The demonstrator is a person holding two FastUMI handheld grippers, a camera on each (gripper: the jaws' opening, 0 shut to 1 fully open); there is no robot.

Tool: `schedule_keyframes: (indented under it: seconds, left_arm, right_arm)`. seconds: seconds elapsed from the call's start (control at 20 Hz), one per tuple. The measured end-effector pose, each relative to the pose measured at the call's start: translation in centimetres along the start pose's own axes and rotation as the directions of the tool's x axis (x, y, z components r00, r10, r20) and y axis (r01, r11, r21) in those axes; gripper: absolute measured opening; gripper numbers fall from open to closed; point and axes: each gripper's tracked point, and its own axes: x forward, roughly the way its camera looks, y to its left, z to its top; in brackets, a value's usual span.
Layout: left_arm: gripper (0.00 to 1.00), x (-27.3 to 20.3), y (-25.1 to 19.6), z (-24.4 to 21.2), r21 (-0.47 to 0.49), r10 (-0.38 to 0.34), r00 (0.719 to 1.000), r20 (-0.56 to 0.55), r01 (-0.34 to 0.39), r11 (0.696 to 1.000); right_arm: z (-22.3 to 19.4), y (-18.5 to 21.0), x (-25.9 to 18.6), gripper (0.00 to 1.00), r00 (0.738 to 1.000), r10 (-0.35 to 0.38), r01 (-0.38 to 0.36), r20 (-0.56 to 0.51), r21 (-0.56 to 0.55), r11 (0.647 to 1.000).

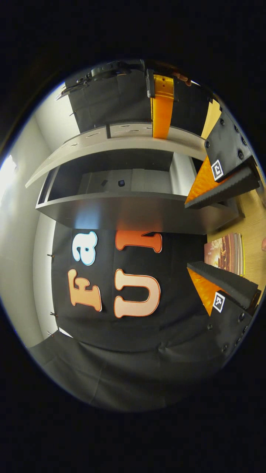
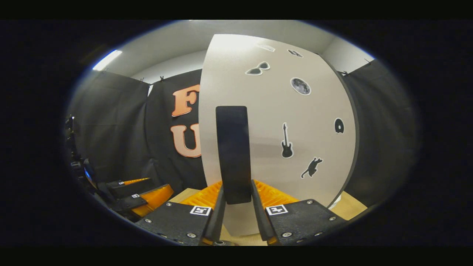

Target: Open the cabinet door with the right hand, grasp the bottle in the cabinet with the left hand and place it on the coaster, then close the cabinet door with the right hand.

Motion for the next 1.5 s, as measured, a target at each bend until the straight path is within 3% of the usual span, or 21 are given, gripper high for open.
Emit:
schedule_keyframes:
  seconds: [0.4,0.75,1.0,1.35,1.5]
  left_arm:
    - [0.94,-0.3,0.9,-1.4,-0.033,0.075,0.997,-0.012,-0.075,0.997]
    - [0.93,-0.5,1.8,-2.1,-0.036,0.129,0.991,-0.017,-0.13,0.991]
    - [0.94,-0.5,1.4,-2.3,-0.017,0.138,0.99,-0.02,-0.139,0.99]
    - [0.93,-0.6,1.5,-2.2,-0.008,0.151,0.988,-0.022,-0.152,0.988]
    - [0.93,-0.6,1.4,-2.1,-0.003,0.158,0.987,-0.023,-0.158,0.987]
  right_arm:
    - [0.3,1.0,5.5,0.45,0.999,0.032,-0.032,-0.002,-0.014,0.999]
    - [0.2,0.6,6.4,0.5,0.999,0.049,-0.049,0.004,-0.032,0.998]
    - [0.1,1.1,7.3,0.69,0.998,0.066,-0.065,0.009,-0.043,0.997]
    - [0.1,1.9,7.9,0.87,0.996,0.091,-0.09,0.005,-0.019,0.996]
    - [0.3,2.1,8.1,0.9,0.996,0.091,-0.091,0.007,-0.032,0.995]
